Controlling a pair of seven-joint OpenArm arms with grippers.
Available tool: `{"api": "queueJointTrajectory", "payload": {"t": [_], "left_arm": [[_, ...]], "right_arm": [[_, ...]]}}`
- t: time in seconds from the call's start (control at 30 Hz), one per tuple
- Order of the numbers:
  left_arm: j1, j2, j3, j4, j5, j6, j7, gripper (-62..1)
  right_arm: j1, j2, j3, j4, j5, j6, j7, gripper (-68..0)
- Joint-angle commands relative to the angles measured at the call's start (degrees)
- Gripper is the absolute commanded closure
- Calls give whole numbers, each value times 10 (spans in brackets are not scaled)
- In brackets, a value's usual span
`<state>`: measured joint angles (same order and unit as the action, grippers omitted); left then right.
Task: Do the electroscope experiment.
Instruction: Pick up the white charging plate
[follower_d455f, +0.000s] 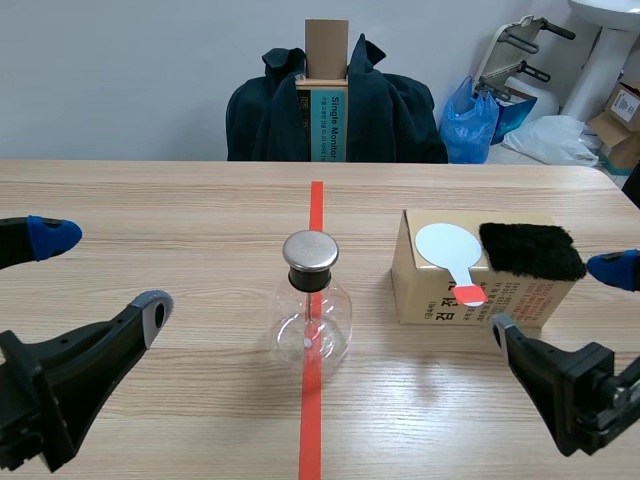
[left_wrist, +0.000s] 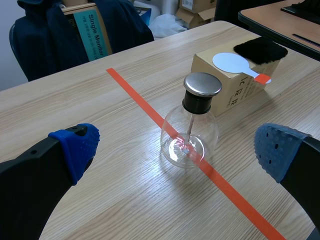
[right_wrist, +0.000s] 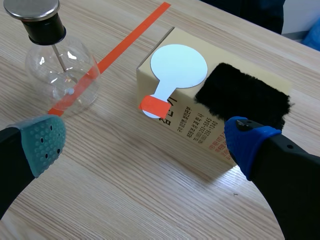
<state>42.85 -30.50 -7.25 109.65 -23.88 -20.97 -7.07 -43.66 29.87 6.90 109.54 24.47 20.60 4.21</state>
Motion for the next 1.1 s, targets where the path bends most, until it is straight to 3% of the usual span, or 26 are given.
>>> {"api": "queueJointTrajectory", "payload": {"t": [0.0,0.1,0.17,0.4,0.47,0.63,0.73,0.83,0.97,1.07], "left_arm": [[-2,0,2,7,-3,3,-8,-623],[-2,0,2,7,-3,3,-8,-623],[-2,0,2,7,-3,3,-8,-623],[-2,0,2,7,-3,3,-8,-623],[-2,0,2,7,-3,3,-8,-623],[-2,0,2,7,-3,3,-7,-623],[-2,0,2,7,-3,3,-4,-623],[-2,0,2,7,-4,3,-4,-623],[-2,0,2,7,-4,3,-4,-623],[-2,0,2,7,-4,3,-5,-623]], "right_arm": [[7,3,4,8,2,0,7,-679],[7,3,11,8,-49,-1,17,-679],[7,3,17,8,-127,-2,28,-679],[6,0,17,7,-650,-71,139,-679],[7,0,17,3,-751,-91,169,-679],[29,-1,-9,-56,-844,-194,234,-679],[69,-1,-58,-123,-888,-260,230,-679],[113,-3,-101,-182,-890,-325,217,-679],[167,-38,-131,-242,-890,-376,208,-679],[200,-68,-143,-273,-890,-382,208,-679]]}}
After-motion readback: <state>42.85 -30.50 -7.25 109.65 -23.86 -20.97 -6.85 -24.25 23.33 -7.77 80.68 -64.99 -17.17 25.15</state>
